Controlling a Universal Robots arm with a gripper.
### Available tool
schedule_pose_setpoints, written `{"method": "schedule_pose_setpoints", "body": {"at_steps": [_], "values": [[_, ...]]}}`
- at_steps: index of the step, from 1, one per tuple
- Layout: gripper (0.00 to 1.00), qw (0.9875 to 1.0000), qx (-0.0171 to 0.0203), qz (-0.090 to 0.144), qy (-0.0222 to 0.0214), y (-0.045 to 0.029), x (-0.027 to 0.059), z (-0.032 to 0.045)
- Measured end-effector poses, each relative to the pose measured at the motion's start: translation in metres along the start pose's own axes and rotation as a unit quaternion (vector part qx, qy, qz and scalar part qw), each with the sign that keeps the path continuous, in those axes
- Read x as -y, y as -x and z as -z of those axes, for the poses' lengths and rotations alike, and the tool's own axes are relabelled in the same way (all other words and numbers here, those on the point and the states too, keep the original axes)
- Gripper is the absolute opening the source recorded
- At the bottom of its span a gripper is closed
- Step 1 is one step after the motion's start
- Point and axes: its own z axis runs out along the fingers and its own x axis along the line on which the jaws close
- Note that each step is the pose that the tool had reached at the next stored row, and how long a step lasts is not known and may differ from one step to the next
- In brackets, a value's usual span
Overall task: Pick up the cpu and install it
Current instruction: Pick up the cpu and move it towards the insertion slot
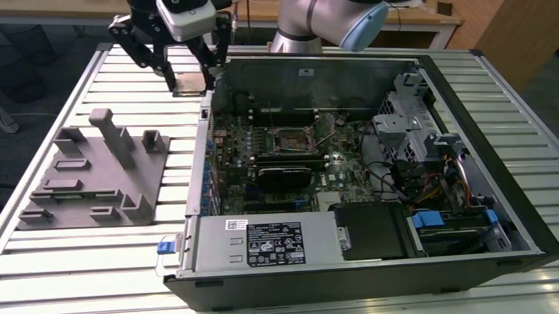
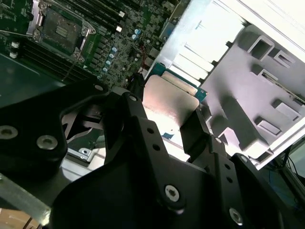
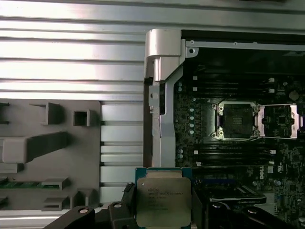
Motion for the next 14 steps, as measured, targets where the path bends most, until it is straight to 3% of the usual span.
{"method": "schedule_pose_setpoints", "body": {"at_steps": [14], "values": [[0.55, 1.0, 0.0, 0.0, 0.0, 0.0302, -0.0019, -0.0106]]}}
